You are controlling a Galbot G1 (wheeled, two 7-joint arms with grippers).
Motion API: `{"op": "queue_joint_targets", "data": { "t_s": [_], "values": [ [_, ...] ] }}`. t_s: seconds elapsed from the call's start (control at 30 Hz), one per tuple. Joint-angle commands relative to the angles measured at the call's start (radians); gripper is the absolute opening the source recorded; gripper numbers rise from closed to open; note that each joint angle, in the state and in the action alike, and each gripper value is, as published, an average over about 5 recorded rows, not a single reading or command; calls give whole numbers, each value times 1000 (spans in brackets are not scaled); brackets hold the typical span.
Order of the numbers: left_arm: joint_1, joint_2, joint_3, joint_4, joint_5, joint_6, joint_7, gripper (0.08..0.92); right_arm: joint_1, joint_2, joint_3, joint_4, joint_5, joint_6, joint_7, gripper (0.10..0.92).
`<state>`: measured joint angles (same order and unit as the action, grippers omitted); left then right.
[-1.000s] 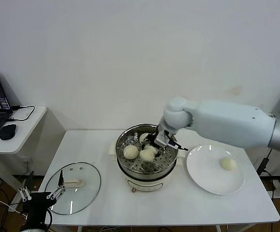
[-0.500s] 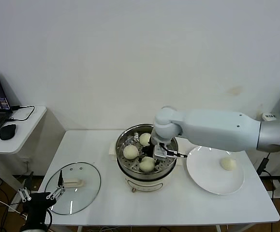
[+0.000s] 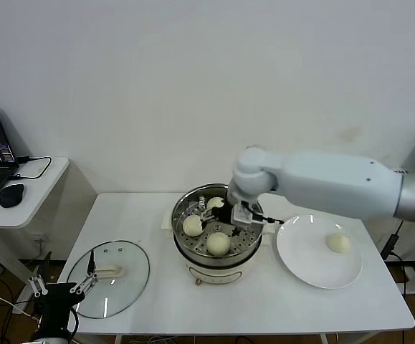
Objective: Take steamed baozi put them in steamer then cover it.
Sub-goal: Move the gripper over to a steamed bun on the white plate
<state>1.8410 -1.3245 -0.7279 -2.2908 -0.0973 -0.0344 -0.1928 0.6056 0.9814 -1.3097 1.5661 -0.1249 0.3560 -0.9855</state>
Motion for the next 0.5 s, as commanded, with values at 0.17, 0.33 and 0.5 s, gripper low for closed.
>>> {"op": "queue_joint_targets", "data": {
  "t_s": [0.17, 0.33, 0.5],
  "values": [
    [-20, 18, 18, 10, -3, 3, 2, 823, 105, -333, 40, 69, 180, -431, -70, 823],
    [-39, 35, 34, 20, -7, 6, 3, 823, 54, -521, 52, 125, 226, -586, -55, 823],
    [-55, 49, 50, 33, -11, 7, 4, 823, -64, -639, 91, 107, 185, -600, -34, 823]
  ]
}}
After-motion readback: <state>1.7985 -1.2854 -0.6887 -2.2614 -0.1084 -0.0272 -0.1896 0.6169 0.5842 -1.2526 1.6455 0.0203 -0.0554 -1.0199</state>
